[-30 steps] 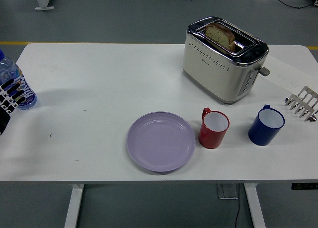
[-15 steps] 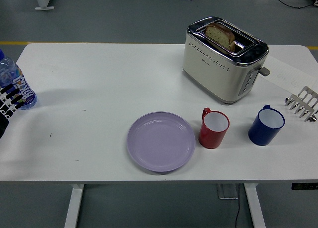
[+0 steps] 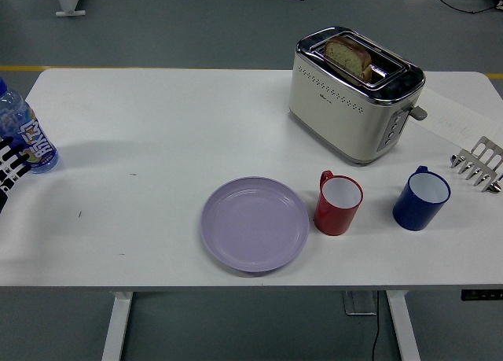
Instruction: Push plate across desktop
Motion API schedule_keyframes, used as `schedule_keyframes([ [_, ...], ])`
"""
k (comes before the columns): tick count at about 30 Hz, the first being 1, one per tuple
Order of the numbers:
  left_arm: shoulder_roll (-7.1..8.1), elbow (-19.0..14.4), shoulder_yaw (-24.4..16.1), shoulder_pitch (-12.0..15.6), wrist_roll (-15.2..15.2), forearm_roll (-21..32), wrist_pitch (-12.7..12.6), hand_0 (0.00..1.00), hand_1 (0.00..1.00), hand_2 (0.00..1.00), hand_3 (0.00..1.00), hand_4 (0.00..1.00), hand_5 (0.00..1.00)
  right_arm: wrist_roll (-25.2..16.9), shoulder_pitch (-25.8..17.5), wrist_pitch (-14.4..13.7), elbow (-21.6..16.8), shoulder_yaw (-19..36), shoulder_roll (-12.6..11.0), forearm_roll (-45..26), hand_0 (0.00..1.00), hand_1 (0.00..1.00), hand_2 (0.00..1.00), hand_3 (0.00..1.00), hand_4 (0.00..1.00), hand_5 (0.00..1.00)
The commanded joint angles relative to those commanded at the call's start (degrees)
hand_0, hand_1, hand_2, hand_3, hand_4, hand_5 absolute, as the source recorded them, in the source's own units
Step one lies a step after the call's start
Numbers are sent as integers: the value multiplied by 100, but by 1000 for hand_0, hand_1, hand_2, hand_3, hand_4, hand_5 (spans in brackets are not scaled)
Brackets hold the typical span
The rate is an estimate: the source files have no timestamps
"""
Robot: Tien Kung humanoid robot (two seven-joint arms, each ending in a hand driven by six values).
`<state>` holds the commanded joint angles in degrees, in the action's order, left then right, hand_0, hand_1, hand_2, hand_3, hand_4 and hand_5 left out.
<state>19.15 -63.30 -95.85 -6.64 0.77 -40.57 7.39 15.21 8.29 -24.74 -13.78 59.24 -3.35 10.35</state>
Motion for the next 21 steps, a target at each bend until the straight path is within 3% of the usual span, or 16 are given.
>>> schedule_keyframes([
  [21, -85, -21, -19, 94, 6, -30, -5, 804, 808, 785, 779, 570, 998, -3, 5, -22, 3, 16, -4, -4, 550, 461, 569, 579, 306, 454],
])
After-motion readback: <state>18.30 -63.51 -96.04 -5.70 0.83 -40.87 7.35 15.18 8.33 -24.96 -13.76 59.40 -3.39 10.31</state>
